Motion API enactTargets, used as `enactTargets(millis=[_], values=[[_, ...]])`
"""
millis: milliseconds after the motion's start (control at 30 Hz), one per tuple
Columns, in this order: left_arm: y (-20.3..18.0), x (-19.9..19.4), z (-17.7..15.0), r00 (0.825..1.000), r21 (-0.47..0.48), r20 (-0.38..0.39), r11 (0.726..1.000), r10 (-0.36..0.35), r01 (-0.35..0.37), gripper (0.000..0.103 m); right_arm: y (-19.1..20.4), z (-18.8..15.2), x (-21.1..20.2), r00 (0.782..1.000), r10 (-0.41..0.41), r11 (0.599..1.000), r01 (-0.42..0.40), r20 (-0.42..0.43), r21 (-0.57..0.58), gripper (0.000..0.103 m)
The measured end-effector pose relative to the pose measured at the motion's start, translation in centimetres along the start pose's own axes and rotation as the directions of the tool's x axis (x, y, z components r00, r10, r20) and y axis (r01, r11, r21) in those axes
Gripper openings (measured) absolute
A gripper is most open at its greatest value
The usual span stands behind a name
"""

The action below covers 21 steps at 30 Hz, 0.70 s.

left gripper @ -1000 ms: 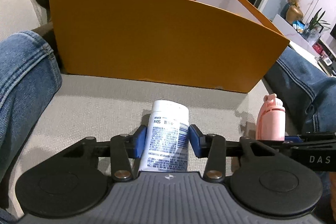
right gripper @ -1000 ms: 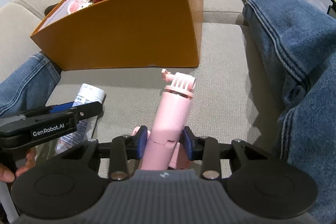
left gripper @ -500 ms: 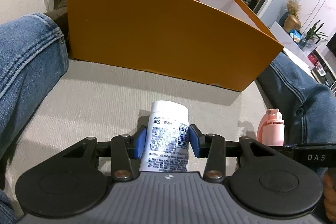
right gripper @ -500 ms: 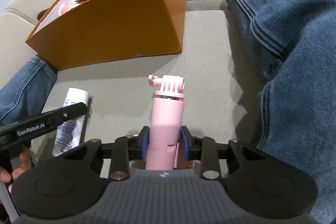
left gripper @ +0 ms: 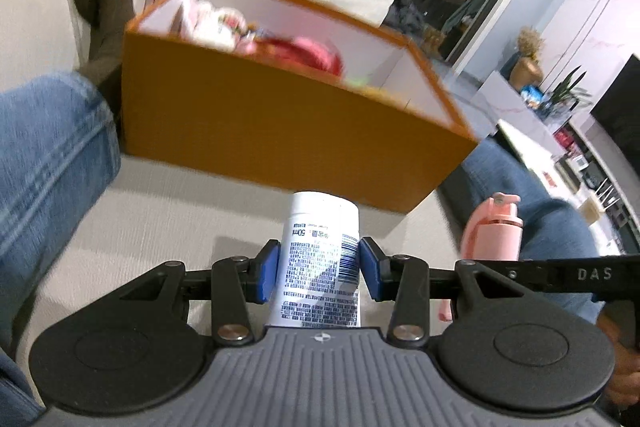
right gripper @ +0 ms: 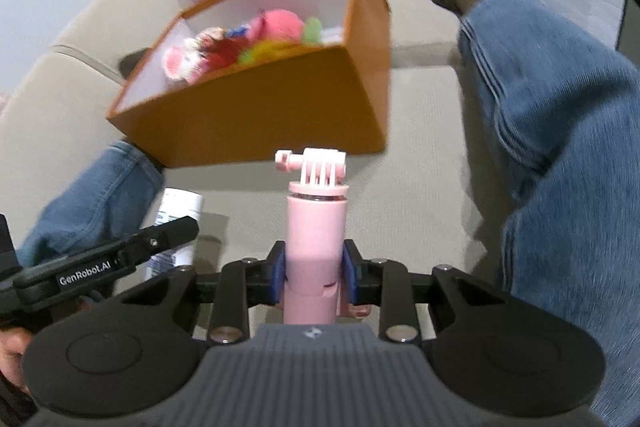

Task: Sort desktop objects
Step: 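Lift the white bottle with the left tool while the right tool lifts the pink stick, then lower the pink stick into the shoebox with the right tool while the left tool holds the bottle above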

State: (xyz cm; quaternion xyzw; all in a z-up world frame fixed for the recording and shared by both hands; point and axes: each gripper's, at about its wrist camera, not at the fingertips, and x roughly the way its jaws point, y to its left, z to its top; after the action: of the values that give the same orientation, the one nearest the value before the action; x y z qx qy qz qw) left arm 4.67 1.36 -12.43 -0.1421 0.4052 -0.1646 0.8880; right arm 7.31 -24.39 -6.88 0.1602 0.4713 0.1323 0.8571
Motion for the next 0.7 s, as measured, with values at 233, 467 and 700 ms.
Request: enactTargets(millis=[233, 467, 700], values=[[-1.6, -2.8, 4.4, 0.997, 0.020, 0.064, 0.999, -0.050, 0.049, 0.049, 2.6, 5.0, -3.6, 0.995, 0.070, 0.993, -0.062, 0.068, -0.105, 0.030], [-3.4, -4.3, 9.9, 0.987, 0.063, 0.151, 0.997, -0.059, 0.050, 0.049, 5.3, 11.8, -5.3, 0.978, 0.130, 0.972, -0.094, 0.161, -0.213, 0.030], [-3.5, -3.2, 14.4, 0.981, 0.063, 0.194, 0.998, -0.028, 0.016, 0.049, 6.4, 18.7, -1.3, 0.982, 0.083, 0.963, -0.036, 0.167, -0.268, 0.030]])
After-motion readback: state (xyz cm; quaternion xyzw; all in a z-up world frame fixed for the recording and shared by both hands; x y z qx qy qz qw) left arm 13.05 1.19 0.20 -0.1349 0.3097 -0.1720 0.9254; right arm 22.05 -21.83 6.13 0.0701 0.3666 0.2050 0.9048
